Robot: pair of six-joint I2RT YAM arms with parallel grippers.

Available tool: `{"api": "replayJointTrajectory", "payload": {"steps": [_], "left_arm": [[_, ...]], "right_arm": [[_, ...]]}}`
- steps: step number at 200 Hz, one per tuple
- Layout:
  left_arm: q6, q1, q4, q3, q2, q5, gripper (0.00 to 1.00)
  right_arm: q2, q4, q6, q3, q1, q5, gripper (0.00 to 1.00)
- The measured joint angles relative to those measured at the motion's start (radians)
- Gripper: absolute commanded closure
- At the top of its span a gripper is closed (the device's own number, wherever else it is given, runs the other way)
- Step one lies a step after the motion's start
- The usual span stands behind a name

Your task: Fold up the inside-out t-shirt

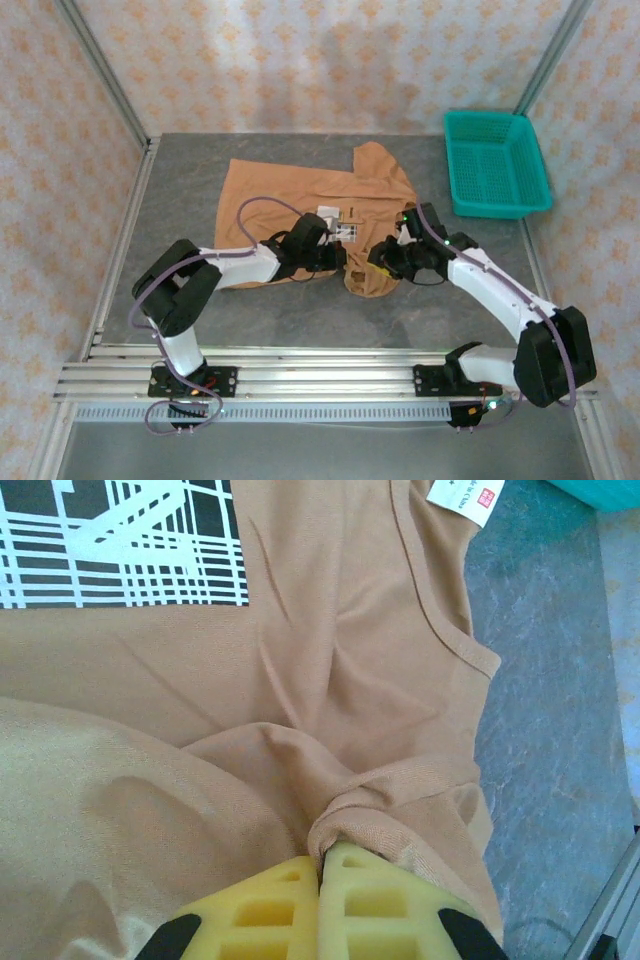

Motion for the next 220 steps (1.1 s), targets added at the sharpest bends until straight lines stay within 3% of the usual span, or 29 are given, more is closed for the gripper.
{"api": "replayJointTrajectory", "payload": {"steps": [35,45,58,126,220], "left_arm": [[0.003,0.0,-0.009,0.0,-0.014,-0.002,1.0],[0.003,0.0,-0.014,0.0,-0.014,-0.003,1.0],[0.003,0.0,-0.016,0.0,-0.014,-0.003,1.0],[0.003,0.0,-0.017,0.0,-0.014,-0.003,1.0],[0.002,0.001,-0.016,-0.008,-0.014,-0.003,1.0]], "right_arm": [[0.006,-0.034,-0.019,-0.013,0.087,0.061,0.85],[0.012,-0.02,-0.007,-0.024,0.105,0.062,0.81],[0.028,0.011,0.019,-0.048,0.12,0.061,0.68],[0.216,0.233,0.203,-0.123,0.13,0.07,0.6],[0.194,0.273,0.312,-0.091,0.13,0.104,0.61]]}}
